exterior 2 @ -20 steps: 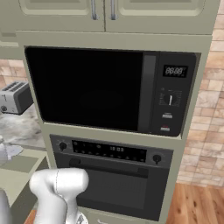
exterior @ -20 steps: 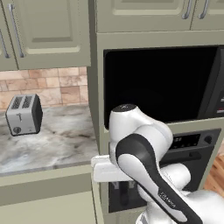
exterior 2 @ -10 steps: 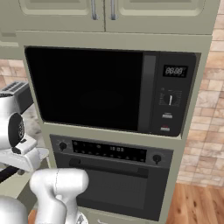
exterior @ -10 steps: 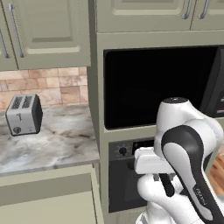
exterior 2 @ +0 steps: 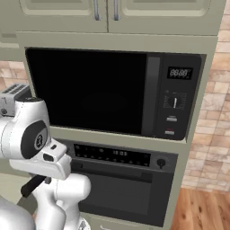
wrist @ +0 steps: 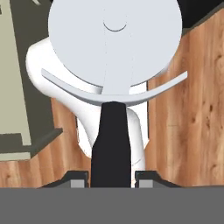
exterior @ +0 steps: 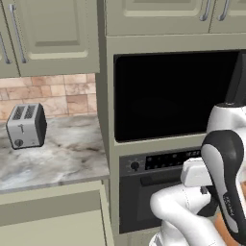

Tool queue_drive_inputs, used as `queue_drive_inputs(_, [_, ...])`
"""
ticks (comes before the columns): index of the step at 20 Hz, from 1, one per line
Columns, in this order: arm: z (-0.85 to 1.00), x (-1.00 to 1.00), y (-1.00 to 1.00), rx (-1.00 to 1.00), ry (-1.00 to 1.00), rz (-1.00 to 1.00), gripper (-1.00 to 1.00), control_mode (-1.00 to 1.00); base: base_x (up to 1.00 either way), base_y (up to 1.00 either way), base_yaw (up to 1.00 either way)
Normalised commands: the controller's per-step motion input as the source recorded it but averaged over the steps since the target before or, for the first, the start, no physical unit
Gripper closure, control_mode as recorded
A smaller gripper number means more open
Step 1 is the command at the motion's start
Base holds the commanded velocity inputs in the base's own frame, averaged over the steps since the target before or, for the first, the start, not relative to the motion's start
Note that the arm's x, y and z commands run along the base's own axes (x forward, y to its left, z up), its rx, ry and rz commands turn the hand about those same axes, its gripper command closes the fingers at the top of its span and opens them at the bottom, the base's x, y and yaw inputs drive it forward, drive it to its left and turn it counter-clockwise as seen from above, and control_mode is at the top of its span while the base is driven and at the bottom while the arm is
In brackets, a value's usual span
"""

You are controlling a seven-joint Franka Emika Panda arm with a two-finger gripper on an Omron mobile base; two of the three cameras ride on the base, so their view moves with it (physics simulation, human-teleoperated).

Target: Take the pizza cutter from the drawer on the left and place it on the dining counter for cutting.

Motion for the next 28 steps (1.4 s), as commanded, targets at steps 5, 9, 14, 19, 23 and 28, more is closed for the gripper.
queue_drive_inputs(5, [0.00, 0.06, -0.03, 0.00, 0.01, 0.18, 1.00, -1.00, 0.00, 0.00, 0.00])
queue_drive_inputs(9, [0.00, 0.09, -0.02, 0.00, 0.00, 0.11, 1.00, -1.00, 0.00, 0.00, 0.00])
queue_drive_inputs(14, [0.00, -0.04, -0.06, 0.00, 0.00, 0.01, 1.00, -1.00, 0.00, 0.00, 0.00])
queue_drive_inputs(19, [0.00, -0.02, 0.00, 0.00, 0.00, -0.15, 1.00, -1.00, 0.00, 0.00, 0.00])
queue_drive_inputs(23, [0.00, 0.00, -0.01, 0.00, 0.01, -0.07, 1.00, 1.00, 0.00, -0.02, 0.00])
queue_drive_inputs(28, [0.00, 0.00, 0.00, 0.00, 0.00, 0.00, 1.00, 1.00, -0.28, -0.20, 0.02])
